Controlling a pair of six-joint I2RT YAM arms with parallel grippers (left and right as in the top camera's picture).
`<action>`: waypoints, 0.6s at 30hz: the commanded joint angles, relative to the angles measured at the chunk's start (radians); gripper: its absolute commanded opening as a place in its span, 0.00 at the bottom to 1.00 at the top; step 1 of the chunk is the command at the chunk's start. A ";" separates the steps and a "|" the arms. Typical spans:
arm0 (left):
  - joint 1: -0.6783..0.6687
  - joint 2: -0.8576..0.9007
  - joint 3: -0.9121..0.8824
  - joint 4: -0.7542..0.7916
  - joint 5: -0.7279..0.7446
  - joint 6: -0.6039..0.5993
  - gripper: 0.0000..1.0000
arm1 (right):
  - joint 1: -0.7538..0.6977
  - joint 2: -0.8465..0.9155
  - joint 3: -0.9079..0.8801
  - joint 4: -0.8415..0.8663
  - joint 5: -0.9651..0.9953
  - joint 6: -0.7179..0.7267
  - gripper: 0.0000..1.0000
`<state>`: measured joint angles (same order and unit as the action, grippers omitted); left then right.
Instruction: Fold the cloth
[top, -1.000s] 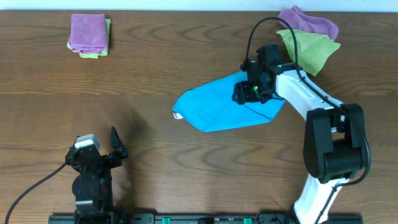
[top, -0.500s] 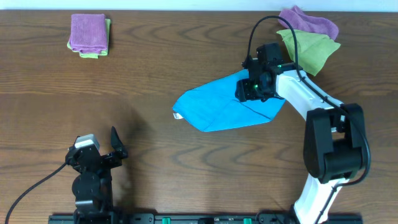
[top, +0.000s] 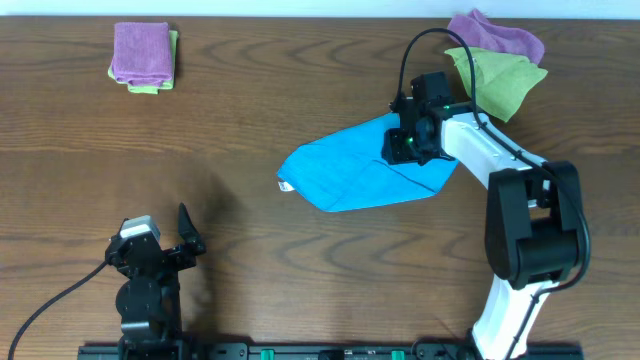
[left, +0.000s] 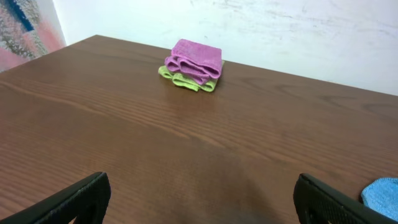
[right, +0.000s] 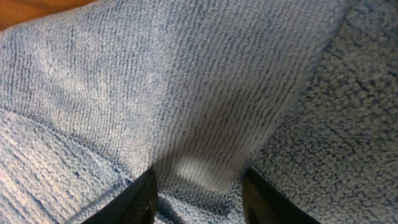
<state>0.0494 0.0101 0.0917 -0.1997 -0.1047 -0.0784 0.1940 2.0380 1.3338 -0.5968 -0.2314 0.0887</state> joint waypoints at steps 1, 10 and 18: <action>-0.004 -0.006 -0.029 -0.008 0.001 -0.004 0.95 | 0.011 0.018 -0.003 0.006 -0.005 0.010 0.37; -0.004 -0.006 -0.029 -0.008 0.001 -0.004 0.95 | 0.011 0.018 -0.002 0.008 -0.005 0.023 0.09; -0.004 -0.006 -0.029 -0.008 0.001 -0.004 0.95 | 0.035 0.012 0.137 -0.093 -0.102 0.038 0.01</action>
<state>0.0494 0.0101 0.0917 -0.1997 -0.1047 -0.0784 0.2012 2.0449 1.3849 -0.6750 -0.2852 0.1196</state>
